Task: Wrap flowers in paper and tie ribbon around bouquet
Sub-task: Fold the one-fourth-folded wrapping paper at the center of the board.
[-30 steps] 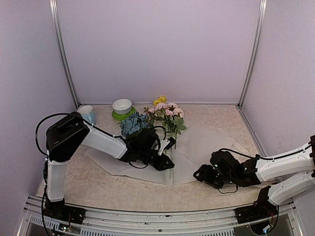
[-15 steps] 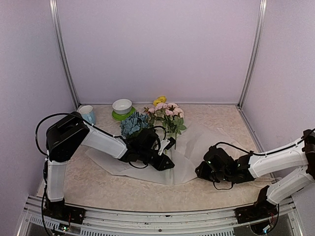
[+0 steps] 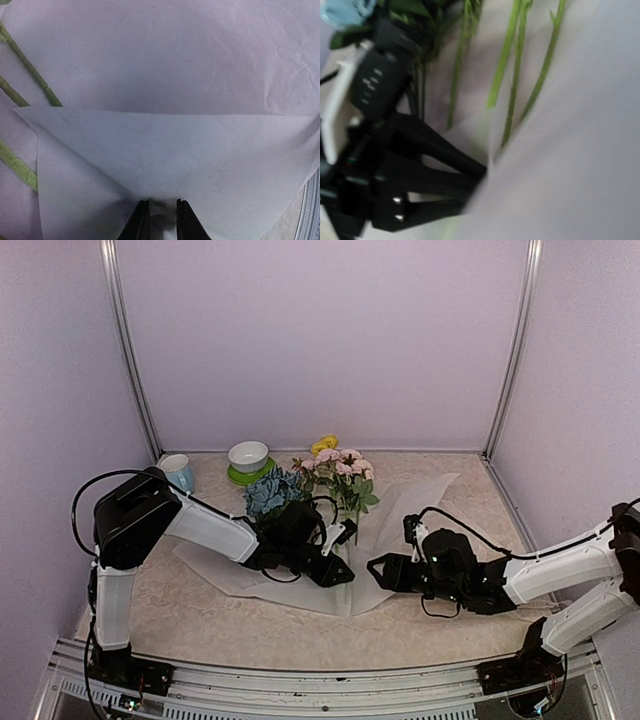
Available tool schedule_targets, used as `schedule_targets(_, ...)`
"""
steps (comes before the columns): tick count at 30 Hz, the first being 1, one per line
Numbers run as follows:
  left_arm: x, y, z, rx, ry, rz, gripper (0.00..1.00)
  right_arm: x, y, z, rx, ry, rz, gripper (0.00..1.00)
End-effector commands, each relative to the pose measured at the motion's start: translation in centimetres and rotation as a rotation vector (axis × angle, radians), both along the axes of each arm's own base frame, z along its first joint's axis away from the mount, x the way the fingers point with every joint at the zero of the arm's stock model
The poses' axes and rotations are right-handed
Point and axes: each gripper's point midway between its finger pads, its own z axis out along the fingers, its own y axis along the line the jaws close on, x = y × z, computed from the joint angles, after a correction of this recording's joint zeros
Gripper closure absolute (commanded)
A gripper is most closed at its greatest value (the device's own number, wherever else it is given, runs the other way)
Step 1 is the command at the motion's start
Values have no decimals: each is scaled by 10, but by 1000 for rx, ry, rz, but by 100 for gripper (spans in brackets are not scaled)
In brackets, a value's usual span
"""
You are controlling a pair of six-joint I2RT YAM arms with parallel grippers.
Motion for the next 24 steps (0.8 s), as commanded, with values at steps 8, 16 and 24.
schedule_targets(8, -8, 54, -67, 258, 83, 76, 80, -3, 25, -5, -250, -18, 23, 66)
schedule_targets(16, -5, 49, -58, 181, 91, 74, 80, 1, 61, 5, -355, -130, 142, 84)
schedule_targets(24, -3, 50, -53, 143, 100, 75, 79, 2, 90, 25, -398, -218, 255, 87)
